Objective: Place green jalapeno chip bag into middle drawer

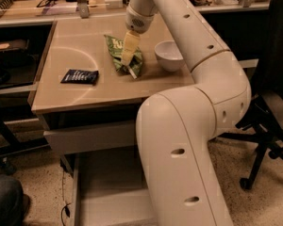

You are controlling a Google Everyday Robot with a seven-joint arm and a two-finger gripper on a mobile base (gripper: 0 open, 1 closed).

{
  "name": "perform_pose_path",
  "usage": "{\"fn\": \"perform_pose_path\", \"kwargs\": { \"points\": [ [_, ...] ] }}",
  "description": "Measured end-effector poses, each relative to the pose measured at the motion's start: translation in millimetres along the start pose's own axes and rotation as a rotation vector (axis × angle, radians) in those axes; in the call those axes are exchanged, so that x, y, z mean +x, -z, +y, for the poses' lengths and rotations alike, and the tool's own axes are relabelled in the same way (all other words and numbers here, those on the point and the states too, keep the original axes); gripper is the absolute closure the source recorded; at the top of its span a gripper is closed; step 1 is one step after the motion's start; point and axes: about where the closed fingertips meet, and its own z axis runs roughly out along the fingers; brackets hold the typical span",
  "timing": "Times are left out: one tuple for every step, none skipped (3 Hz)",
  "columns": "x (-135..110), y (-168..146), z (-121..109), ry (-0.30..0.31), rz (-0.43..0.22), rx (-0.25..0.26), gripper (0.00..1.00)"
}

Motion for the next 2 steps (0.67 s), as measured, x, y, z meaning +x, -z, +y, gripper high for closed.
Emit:
{"fn": "perform_pose_path", "kwargs": {
  "points": [
    [7,-19,-6,-0.03,-0.004,-0.018,0.0],
    [0,-42,-1,-0.055,-0.034,-0.069,0.0]
  ]
}}
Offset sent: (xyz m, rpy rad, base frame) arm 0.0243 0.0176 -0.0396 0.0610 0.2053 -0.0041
